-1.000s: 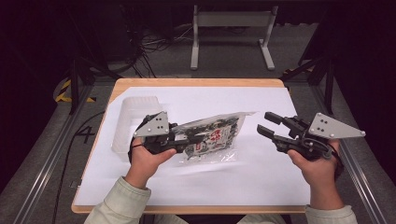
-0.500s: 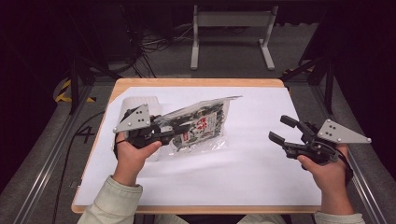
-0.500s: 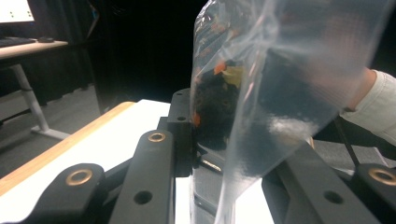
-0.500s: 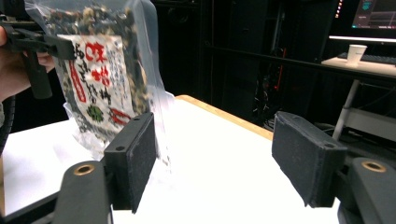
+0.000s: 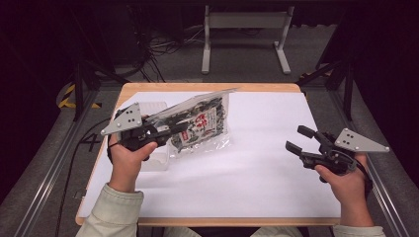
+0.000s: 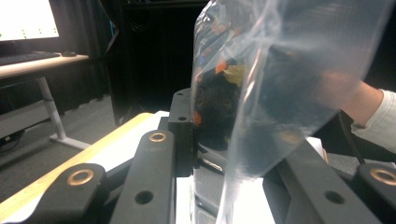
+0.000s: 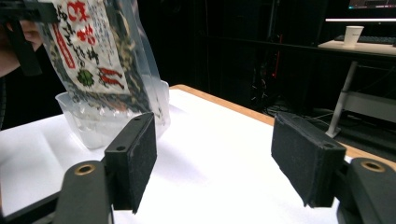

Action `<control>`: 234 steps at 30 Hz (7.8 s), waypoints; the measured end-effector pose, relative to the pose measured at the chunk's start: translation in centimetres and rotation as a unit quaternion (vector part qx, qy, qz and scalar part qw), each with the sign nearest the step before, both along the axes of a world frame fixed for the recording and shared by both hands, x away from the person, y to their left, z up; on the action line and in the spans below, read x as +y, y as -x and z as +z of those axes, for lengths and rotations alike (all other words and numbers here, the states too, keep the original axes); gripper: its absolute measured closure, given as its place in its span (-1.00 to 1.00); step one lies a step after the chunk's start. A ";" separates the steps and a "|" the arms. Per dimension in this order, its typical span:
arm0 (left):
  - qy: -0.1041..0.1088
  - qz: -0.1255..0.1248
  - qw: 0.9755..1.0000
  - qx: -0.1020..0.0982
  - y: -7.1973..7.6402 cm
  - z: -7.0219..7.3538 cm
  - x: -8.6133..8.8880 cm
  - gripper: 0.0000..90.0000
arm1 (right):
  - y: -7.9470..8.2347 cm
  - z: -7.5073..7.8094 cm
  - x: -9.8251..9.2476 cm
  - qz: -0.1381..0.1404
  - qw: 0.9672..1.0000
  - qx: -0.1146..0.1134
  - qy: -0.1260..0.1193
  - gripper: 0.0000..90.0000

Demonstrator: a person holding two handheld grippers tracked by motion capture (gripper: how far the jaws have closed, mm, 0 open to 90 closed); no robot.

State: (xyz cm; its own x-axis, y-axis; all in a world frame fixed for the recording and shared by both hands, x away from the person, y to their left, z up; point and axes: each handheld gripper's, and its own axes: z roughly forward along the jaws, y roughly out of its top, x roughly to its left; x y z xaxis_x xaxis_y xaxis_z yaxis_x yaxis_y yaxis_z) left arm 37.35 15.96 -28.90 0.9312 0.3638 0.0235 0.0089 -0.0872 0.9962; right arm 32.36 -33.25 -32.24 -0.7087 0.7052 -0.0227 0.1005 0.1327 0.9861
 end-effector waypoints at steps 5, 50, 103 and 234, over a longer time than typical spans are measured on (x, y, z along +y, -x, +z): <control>-0.014 0.018 1.000 0.002 -0.3 0.3 0.8 0.60 | 0.1 -0.2 -0.2 0.003 1.000 0.006 -0.013 -0.28; -0.024 0.189 0.981 -0.031 -0.6 0.2 8.0 0.60 | -0.2 -1.0 0.0 0.015 1.000 0.023 -0.007 -0.24; -0.028 0.220 0.974 0.047 -3.1 -4.5 11.0 0.59 | -1.3 -1.4 1.4 0.041 0.999 0.036 -0.004 -0.24; -0.089 0.069 0.987 0.116 2.1 -15.7 -12.7 -0.81 | -0.4 -9.9 -1.6 -0.032 0.995 0.091 0.028 -0.36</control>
State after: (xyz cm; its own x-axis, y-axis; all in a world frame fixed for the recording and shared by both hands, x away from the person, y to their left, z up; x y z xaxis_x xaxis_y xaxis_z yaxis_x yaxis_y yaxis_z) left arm 35.25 3.23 -44.57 0.8613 0.4960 -0.1103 0.2596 -0.2429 0.9347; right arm 32.72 -34.86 -42.16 -0.6578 0.7507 0.0606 0.2868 0.1752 0.9418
